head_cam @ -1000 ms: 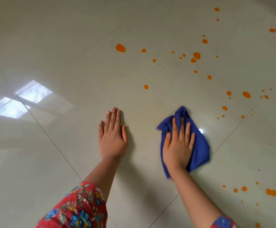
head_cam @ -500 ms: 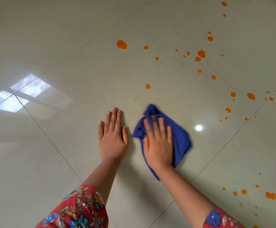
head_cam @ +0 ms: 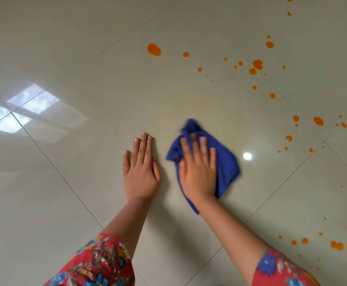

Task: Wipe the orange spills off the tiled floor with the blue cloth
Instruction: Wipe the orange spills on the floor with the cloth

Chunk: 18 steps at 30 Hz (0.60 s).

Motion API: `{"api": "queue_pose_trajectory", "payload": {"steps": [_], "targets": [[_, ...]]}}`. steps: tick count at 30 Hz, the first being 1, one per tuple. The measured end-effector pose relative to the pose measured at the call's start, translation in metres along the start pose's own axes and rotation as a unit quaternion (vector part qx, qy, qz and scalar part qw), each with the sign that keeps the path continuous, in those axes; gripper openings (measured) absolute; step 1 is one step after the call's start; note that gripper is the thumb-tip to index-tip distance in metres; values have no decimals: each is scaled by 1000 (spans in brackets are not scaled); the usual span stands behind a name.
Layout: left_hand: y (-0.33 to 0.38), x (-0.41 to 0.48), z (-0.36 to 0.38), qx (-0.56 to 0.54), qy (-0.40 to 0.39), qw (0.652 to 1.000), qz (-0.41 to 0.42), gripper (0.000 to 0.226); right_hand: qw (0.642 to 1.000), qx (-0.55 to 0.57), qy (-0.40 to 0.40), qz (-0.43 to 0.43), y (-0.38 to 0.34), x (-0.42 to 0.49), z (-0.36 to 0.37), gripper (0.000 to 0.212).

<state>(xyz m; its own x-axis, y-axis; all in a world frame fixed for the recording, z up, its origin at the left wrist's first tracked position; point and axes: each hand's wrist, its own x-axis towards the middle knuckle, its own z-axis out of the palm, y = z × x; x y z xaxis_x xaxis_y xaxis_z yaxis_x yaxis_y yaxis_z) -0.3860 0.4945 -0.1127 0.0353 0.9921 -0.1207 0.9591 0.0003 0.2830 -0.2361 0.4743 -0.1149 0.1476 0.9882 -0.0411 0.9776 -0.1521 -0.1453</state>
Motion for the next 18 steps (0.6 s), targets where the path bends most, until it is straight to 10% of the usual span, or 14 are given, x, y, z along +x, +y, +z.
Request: {"api": "queue_pose_trajectory", "payload": {"steps": [4, 11, 15, 18], "targets": [[-1, -1, 0, 2, -6, 1000, 6, 61, 991, 9, -26, -130, -11, 82, -5, 55], [-1, 0, 1, 8, -14, 1000, 3, 60, 978, 6, 64, 198, 31, 24, -5, 55], [-1, 0, 0, 3, -15, 1000, 2, 61, 994, 7, -27, -102, -21, -13, -1, 58], [-1, 0, 0, 2, -16, 1000, 9, 60, 994, 0, -40, -99, 3, 68, -9, 58]]}}
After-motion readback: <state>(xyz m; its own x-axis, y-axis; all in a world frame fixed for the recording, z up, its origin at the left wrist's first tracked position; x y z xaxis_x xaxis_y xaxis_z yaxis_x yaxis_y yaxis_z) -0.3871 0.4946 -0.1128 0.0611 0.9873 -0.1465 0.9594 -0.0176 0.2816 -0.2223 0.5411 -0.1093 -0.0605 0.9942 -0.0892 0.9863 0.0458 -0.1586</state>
